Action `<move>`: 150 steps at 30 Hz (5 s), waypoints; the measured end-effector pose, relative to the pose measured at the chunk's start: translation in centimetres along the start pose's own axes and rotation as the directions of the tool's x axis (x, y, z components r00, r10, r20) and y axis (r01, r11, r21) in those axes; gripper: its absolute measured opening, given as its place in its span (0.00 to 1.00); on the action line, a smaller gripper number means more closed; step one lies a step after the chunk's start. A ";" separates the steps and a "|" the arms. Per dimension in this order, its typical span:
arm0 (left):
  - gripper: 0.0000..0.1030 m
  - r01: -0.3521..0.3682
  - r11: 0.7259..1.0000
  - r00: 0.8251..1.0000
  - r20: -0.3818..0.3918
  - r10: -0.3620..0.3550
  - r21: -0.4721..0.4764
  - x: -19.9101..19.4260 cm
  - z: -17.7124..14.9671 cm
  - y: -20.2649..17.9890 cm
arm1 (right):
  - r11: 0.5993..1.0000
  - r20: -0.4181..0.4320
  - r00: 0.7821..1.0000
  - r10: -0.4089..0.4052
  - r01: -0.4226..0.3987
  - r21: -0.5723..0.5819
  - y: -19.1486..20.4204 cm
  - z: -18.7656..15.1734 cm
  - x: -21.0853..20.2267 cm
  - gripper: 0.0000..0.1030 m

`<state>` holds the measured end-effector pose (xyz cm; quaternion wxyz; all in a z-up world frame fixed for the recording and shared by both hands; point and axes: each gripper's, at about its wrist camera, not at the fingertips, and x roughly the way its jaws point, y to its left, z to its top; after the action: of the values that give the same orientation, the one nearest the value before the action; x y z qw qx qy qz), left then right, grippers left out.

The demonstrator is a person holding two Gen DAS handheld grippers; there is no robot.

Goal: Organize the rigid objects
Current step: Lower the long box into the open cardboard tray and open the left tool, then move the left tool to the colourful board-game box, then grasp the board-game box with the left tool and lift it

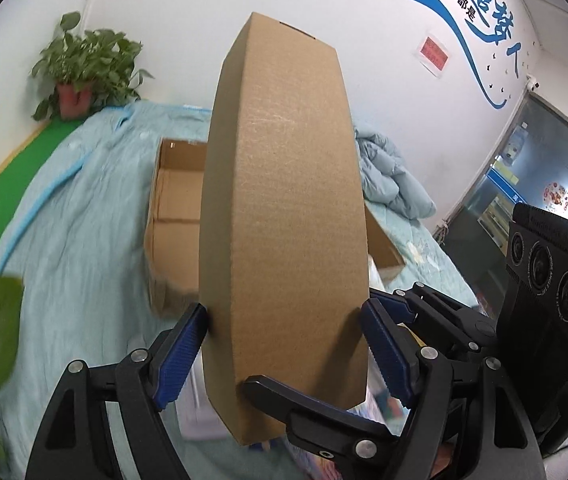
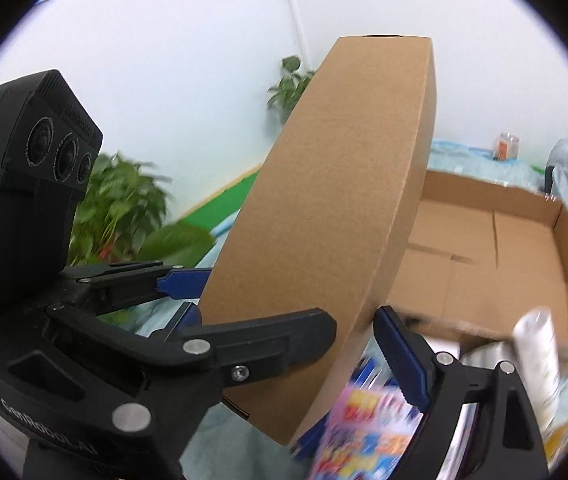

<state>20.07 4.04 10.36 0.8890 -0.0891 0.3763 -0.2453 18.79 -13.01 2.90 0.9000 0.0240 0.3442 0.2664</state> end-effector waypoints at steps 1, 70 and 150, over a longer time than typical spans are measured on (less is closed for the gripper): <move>0.74 -0.003 1.000 1.000 0.003 0.003 0.008 0.4 1.2 0.0 | 1.000 0.010 1.000 -0.002 0.002 -0.005 -0.4 0.7 0.2 0.85; 1.00 -0.424 0.905 0.873 0.250 0.420 -0.042 5.2 -2.8 1.0 | 0.934 -0.066 0.947 -0.314 0.320 0.161 -7.6 -3.3 0.2 1.00; 0.60 -0.096 0.964 0.966 -0.255 0.031 -0.250 10.8 -18.4 -0.4 | 0.971 -0.443 0.883 0.153 -0.050 0.235 -5.8 -16.9 2.3 1.00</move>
<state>13.18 -1.25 -9.15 0.8228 -0.1611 0.5164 -0.1742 12.19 -19.20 -12.71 0.7701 0.0765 0.5717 0.2724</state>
